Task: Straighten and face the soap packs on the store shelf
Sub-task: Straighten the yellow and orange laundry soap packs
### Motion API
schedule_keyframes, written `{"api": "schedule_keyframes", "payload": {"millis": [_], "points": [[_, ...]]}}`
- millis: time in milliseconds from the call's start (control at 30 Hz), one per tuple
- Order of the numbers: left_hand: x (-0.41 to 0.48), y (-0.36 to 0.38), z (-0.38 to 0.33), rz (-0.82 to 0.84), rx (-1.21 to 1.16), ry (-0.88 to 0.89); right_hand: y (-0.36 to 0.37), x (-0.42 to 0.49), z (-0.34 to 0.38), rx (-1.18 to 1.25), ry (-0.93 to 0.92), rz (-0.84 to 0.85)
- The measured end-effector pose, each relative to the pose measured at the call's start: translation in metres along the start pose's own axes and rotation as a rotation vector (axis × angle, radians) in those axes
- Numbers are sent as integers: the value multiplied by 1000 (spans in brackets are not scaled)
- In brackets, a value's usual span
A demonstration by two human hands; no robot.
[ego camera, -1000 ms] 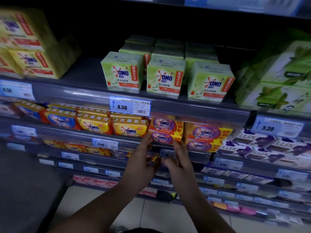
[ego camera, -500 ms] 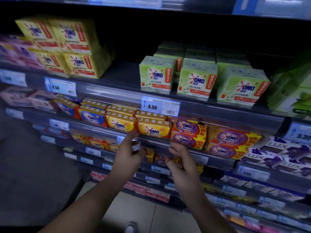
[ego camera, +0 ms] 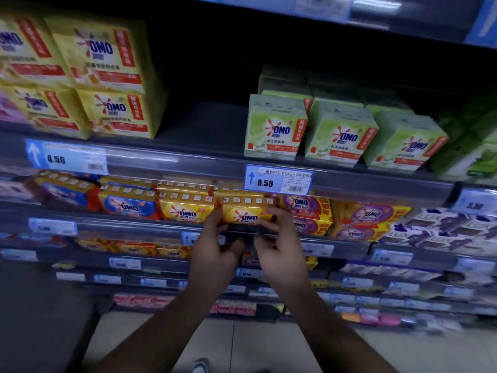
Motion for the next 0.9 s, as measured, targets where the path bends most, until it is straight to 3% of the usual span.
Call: {"api": "schedule_keyframes", "payload": {"millis": [400, 633, 900], "points": [[-12, -35, -12, -56, -121, 200, -22, -27, 1, 308, -96, -153], [-6, -51, -34, -1, -83, 149, -35, -32, 2, 361, -102, -162], [-20, -53, -36, 15, -305, 52, -46, -34, -14, 382, -12, -182]]}}
Point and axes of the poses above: each hand's wrist, its own x-axis towards the middle knuckle, its own y-axis out of the palm, z = x × y, the point moved 3 cm from there along x, towards the middle knuckle, and after that the axes turned 1 degree about z, right-handed, at the moved point
